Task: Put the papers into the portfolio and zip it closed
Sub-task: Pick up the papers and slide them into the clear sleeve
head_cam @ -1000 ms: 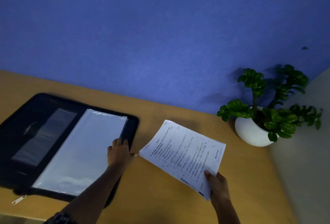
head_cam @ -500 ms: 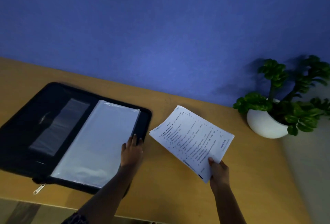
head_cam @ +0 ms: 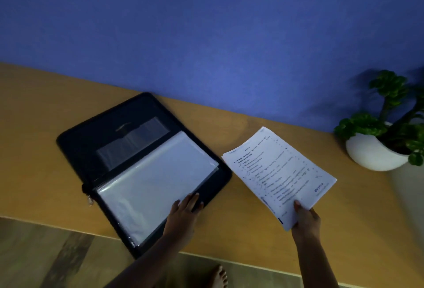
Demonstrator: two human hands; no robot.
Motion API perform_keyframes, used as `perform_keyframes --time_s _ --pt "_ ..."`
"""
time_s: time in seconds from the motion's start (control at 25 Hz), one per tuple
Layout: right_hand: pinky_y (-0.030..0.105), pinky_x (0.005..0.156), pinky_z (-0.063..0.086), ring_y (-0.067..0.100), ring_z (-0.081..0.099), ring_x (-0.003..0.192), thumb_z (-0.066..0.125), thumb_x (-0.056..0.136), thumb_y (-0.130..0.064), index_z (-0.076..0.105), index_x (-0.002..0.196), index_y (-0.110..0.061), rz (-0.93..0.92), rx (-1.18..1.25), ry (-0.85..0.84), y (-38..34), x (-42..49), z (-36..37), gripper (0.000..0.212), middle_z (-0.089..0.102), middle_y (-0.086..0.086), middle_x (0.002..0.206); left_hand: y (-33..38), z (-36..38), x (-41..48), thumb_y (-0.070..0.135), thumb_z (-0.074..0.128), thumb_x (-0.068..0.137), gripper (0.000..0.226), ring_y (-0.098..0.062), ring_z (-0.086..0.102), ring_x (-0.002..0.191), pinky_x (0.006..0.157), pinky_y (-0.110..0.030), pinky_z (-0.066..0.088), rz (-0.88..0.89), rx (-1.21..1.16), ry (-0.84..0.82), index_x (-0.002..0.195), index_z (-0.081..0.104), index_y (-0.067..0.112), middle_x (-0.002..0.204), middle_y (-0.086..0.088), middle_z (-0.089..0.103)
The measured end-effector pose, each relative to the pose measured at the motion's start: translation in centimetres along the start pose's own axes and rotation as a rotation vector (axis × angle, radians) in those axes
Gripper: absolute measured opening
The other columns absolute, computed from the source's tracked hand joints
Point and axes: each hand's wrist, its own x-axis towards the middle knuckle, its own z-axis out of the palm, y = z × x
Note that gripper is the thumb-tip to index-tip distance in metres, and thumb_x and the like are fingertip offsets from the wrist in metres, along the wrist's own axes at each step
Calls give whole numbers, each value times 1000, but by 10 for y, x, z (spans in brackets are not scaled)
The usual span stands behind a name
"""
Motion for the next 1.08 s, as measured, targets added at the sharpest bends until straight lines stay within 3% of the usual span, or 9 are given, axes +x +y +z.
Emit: perform_keyframes --time_s 0.12,0.24,0.4,0.48,0.6,0.68,0.76,0.96,1.08 --pt "50 95 45 27 59 93 53 94 2 49 131 7 4 45 20 12 -17 5 37 53 24 135 -24 -4 -29 11 55 89 64 -25 16 149 118 -47 21 73 47 7 149 34 22 161 -4 20" --pt "48 92 46 23 61 88 55 94 0 50 130 5 31 56 40 27 -35 11 37 55 23 134 -48 -8 -58 13 68 79 70 -25 26 146 115 -47 28 149 73 8 144 44 25 157 -2 31" --pt "46 86 48 23 61 84 56 93 1 51 129 5 74 38 45 48 -53 18 37 57 22 130 -82 -12 -89 28 91 36 75 -16 64 116 89 -39 56 232 111 -23 109 74 30 125 5 67" --pt "48 85 50 22 62 84 55 93 1 52 129 3 95 24 43 55 -60 20 36 59 20 127 -99 -12 -101 30 90 40 68 -16 65 113 89 -41 56 228 105 -8 106 75 30 122 6 68" --pt "54 93 48 26 62 91 54 94 -2 55 123 -5 122 18 19 60 -64 20 29 60 16 124 -110 -13 -108 39 76 63 36 -15 65 110 95 -41 52 188 84 80 98 72 31 117 8 68" --pt "55 94 48 28 61 96 55 95 -3 55 119 -9 136 13 8 59 -64 18 25 61 15 122 -99 -18 -91 44 58 78 25 -14 65 98 91 -38 53 113 33 170 93 68 27 105 6 67" --pt "56 96 47 31 59 102 55 95 -3 55 118 -10 147 12 13 56 -62 16 24 60 15 121 -72 -29 -58 50 50 85 32 -16 61 92 85 -35 51 -72 -103 192 94 63 22 98 4 63" --pt "55 91 50 29 62 94 55 94 -2 59 102 -7 129 -30 4 46 -50 7 10 62 15 115 -18 -42 21 72 44 82 74 -26 52 113 88 -40 45 -450 -186 -1 123 48 11 118 -7 55" --pt "52 84 52 26 63 89 56 94 -5 62 91 -15 132 -65 -21 39 -39 0 13 66 9 103 -14 -41 39 59 52 85 62 -28 51 115 91 -42 44 -560 -175 -54 122 49 10 121 -9 54"
